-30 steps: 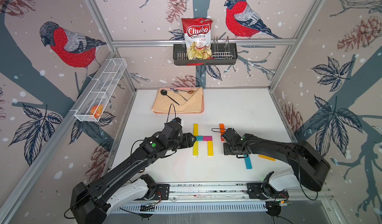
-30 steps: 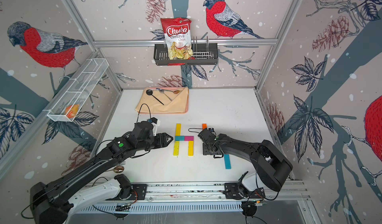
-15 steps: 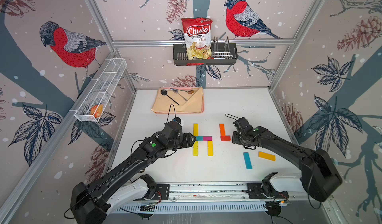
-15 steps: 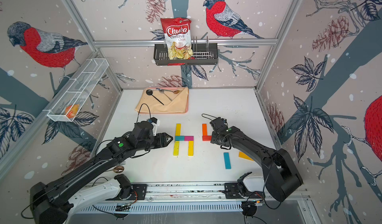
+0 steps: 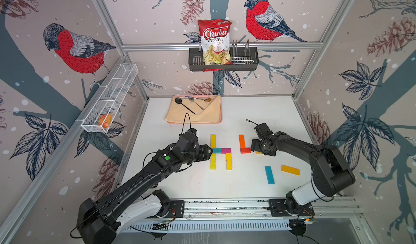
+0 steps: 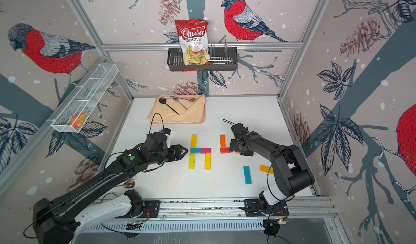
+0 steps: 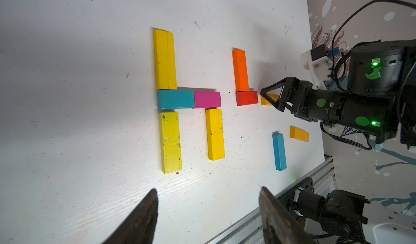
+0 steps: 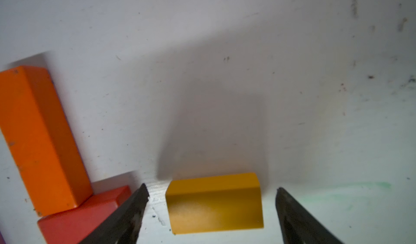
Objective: Assemble the letter h with building blocks
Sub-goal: Assemble the building block at the center of the board.
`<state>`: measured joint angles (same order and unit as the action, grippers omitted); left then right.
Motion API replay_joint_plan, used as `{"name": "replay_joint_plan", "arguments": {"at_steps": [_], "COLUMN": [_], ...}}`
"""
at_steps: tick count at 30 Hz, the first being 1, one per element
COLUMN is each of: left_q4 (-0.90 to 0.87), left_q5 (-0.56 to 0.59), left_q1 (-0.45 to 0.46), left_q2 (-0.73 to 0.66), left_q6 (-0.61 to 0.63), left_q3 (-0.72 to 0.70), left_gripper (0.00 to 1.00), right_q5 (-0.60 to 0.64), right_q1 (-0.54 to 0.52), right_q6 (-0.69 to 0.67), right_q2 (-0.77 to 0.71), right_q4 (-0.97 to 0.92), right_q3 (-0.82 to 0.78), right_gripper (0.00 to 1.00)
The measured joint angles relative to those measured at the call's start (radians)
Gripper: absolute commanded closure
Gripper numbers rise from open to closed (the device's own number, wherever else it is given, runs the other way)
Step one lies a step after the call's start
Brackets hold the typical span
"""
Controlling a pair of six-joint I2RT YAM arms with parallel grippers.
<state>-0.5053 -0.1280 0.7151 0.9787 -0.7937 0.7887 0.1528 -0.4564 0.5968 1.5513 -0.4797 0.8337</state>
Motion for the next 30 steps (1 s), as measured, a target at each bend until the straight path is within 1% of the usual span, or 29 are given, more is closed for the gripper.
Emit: {"name": "replay_joint_plan", "arguments": {"at_steps": [5,10,14,20,30], "left_q4": [0.001,0.002,0.002,0.002,0.003], "left_q5": [-0.002,-0.003,-0.003,-0.003,-0.003], "left_q1": [0.000,-0.001,-0.001,-0.001,-0.001], "left_q2": [0.010,0.012,0.011,0.011,0.010], "left_q6": [0.000,0.006,0.007,0.008,0.008], "left_q3": [-0.002,-0.002,-0.002,-0.002,-0.007], "left_gripper": [0.31,0.31,0.31,0.31,0.31], "right_q5": [-0.010,-0.054,-0.113,-0.165,-0.186], "right_q1": [0.045,0.090,0.091,0.072,0.051], "right_q6": [0.014,0.039,0.055,0.068,0.109], "right_q2": [-0.034,-0.038,-0.034,-0.033,-0.009], "right_q4": [0.013,0.036,0.067,0.093,0.116], "right_q3": [-0.008,-0.032,-0.039,-0.040,-0.034], "right_gripper": [0.08,0.08,0.09,0.12,0.14]}}
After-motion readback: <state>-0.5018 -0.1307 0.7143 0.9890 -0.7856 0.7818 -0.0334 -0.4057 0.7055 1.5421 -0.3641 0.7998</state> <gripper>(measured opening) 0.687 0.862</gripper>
